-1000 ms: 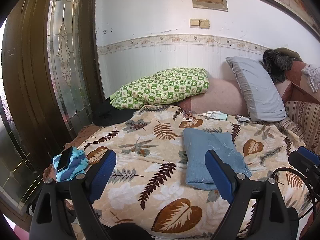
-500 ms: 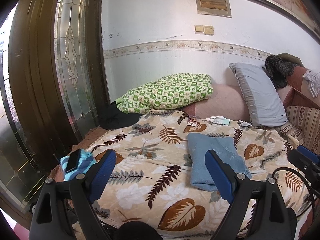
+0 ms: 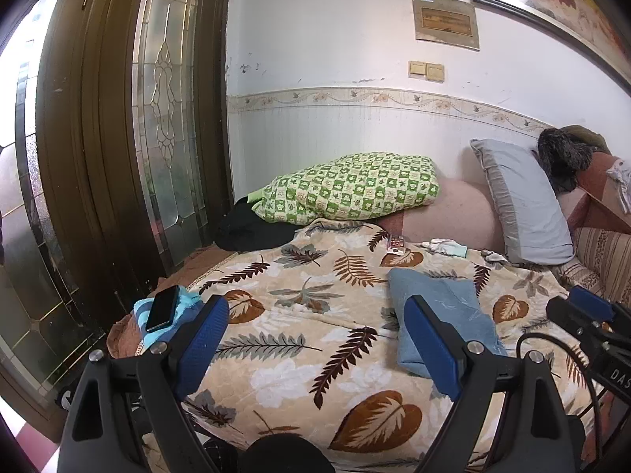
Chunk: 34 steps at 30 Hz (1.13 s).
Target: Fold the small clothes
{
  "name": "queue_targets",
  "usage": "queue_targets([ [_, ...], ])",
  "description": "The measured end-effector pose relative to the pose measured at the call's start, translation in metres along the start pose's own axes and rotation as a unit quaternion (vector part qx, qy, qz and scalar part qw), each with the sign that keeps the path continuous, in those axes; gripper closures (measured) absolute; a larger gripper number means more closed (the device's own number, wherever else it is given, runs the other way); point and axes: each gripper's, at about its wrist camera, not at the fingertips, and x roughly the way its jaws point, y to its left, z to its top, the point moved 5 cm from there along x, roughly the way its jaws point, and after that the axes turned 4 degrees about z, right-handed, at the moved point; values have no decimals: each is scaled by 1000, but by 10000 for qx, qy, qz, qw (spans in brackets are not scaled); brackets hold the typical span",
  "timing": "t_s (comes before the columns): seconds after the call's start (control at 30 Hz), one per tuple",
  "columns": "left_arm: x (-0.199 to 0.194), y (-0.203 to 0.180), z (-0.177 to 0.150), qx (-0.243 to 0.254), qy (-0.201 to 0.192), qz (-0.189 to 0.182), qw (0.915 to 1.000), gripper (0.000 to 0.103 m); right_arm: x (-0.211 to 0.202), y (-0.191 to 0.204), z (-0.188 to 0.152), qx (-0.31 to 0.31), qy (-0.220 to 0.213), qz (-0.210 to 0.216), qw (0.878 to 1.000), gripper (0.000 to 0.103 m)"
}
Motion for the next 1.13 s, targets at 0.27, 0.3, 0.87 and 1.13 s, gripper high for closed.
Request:
queue_targets([
  [0.27, 37, 0, -4, -107, 209, -89, 9997, 13, 38, -9, 0, 45, 241, -59, 9997, 32],
  [0.3, 41, 0, -5, -107, 234, -99, 9996, 13, 45, -11, -2, 64, 297, -67, 9995, 32],
  [0.87, 121, -29, -15, 159, 598, -401, 9973, 13, 139, -42, -31, 265, 1023, -123, 9943, 32],
  [1.13, 124, -35, -5, 48, 402, -677, 9969, 13, 163, -48, -34, 434, 1114, -43, 9928, 32],
])
